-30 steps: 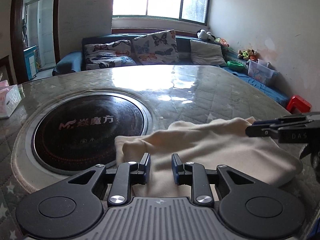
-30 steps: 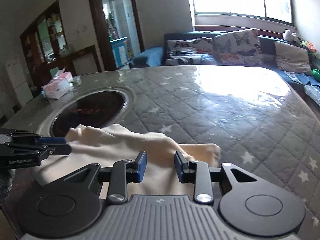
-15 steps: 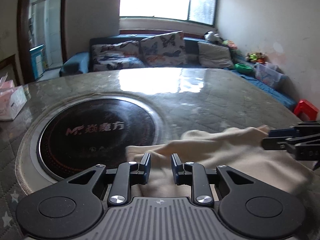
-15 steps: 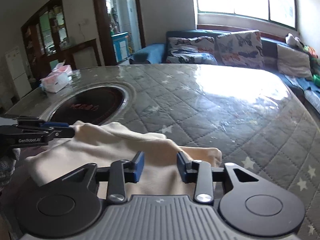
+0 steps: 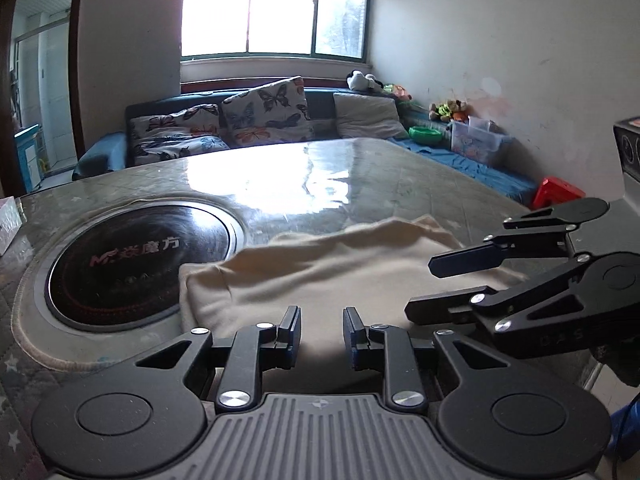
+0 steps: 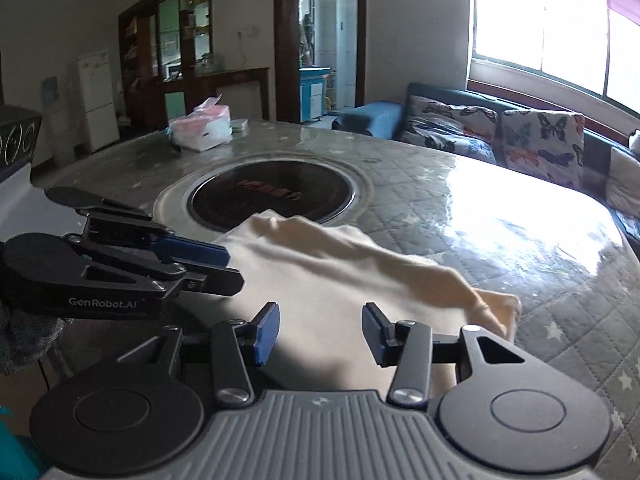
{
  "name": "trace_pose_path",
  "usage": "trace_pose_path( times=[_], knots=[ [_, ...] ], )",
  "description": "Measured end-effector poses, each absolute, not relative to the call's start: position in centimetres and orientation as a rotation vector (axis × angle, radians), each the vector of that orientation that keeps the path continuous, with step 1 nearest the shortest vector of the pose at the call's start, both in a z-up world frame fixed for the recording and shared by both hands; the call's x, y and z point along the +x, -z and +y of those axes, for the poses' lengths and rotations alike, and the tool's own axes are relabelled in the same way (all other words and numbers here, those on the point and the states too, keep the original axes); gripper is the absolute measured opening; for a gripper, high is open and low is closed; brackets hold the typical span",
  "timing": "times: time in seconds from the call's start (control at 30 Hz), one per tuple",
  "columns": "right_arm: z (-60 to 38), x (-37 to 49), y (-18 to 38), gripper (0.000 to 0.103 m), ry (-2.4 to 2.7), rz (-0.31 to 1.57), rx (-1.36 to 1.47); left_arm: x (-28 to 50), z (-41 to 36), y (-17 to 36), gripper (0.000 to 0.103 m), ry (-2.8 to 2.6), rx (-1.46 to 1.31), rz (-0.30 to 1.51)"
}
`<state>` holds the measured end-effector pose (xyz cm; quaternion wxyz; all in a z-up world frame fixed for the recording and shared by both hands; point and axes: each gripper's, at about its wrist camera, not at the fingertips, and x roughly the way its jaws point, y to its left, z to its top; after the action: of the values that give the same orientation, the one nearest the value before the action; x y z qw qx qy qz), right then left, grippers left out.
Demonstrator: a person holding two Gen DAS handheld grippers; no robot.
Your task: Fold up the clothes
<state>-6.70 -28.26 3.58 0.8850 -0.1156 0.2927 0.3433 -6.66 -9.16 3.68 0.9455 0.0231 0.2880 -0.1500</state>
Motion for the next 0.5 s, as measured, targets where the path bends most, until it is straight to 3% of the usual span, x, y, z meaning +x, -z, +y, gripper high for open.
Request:
trace_pose_path(
  times=[0.5],
  knots=[
    [-29.7, -8.0, -2.7, 0.046, -0.663, 0.608, -0.239, -6.9, -9.2, -2.3, 0.026, 0.294, 0.089, 0.6]
  ],
)
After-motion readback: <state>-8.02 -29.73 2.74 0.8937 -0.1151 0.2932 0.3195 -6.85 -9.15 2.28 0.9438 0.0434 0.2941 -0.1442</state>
